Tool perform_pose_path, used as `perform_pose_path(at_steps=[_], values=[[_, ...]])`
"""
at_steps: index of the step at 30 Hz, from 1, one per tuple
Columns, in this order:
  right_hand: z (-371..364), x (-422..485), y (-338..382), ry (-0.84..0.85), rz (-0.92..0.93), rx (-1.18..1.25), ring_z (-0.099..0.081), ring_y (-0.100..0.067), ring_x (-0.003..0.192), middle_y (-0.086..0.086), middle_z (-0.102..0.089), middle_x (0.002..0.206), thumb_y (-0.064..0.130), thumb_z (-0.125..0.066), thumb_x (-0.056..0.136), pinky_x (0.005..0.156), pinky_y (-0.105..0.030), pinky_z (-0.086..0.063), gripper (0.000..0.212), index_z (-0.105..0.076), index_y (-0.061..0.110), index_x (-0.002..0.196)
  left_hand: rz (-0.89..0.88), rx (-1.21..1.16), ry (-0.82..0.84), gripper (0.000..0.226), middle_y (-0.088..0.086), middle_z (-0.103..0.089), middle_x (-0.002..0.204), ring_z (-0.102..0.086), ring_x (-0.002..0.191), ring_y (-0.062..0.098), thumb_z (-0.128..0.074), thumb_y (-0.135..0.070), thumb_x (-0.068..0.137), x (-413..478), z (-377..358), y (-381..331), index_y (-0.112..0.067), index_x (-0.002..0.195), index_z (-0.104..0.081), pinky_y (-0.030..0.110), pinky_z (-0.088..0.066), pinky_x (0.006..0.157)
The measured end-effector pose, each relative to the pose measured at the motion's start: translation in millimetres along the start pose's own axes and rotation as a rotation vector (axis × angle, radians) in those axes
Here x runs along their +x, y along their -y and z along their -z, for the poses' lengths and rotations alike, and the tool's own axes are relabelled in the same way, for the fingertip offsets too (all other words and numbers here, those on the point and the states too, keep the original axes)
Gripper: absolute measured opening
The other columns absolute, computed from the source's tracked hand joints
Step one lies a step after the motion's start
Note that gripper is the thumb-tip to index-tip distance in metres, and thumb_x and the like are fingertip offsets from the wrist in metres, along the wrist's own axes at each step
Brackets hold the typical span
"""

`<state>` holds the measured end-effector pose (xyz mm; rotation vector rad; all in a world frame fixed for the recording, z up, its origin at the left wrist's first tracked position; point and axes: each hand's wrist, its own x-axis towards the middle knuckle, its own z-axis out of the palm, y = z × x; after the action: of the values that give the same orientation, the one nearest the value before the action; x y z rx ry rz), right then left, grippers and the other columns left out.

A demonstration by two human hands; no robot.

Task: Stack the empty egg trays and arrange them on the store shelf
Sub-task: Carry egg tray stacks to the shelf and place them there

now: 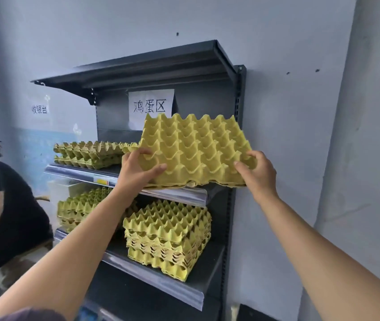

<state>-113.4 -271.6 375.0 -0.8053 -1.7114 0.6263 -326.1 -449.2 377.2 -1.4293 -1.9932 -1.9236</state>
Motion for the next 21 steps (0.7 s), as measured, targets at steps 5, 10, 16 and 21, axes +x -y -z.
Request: perform_pose_path(at_steps=[5, 10, 16, 21], values=[[-53, 20, 31, -0.007, 0.038, -0.008, -0.047, -0.014, 0.102, -0.004, -0.054, 0.125, 0.034, -0.065, 0.084, 0.083, -0.027, -0.037, 0.043, -0.053, 0.021, 0.123, -0.021, -0.031, -0.075, 0.056, 0.011, -0.042, 0.124, -0.057, 0.100, 0.040, -0.079, -0.065, 0.044, 26, 41, 30, -0.053, 0.090, -0.049, 0.051, -0.054, 0.085], [-95, 53, 47, -0.023, 0.121, -0.068, -0.048, -0.011, 0.095, -0.004, -0.058, 0.117, 0.045, -0.064, 0.083, 0.078, -0.026, -0.038, 0.042, -0.057, 0.018, 0.115, -0.025, -0.135, -0.134, 0.062, -0.002, -0.049, 0.097, -0.061, 0.073, 0.020, -0.079, -0.039, 0.063, 74, 52, 53, -0.023, 0.112, -0.044, 0.023, -0.057, 0.061], [-132, 98, 57, -0.090, 0.233, -0.131, -0.057, -0.015, 0.083, -0.002, -0.062, 0.094, 0.056, -0.058, 0.082, 0.057, -0.023, -0.036, 0.044, -0.059, 0.016, 0.098, 0.055, -0.152, -0.241, 0.055, 0.013, -0.057, 0.108, -0.065, 0.084, 0.027, -0.079, -0.048, 0.066, 148, 55, 73, -0.027, 0.106, -0.048, 0.033, -0.059, 0.065], [-156, 123, 54, -0.130, 0.238, -0.150, -0.055, -0.023, 0.092, -0.006, -0.056, 0.104, 0.056, -0.058, 0.083, 0.068, -0.031, -0.043, 0.054, -0.047, 0.018, 0.120, -0.010, -0.166, -0.192, 0.044, 0.021, -0.056, 0.114, -0.064, 0.074, 0.020, -0.073, -0.034, 0.078, 198, 50, 91, -0.016, 0.109, -0.046, 0.018, -0.053, 0.052]])
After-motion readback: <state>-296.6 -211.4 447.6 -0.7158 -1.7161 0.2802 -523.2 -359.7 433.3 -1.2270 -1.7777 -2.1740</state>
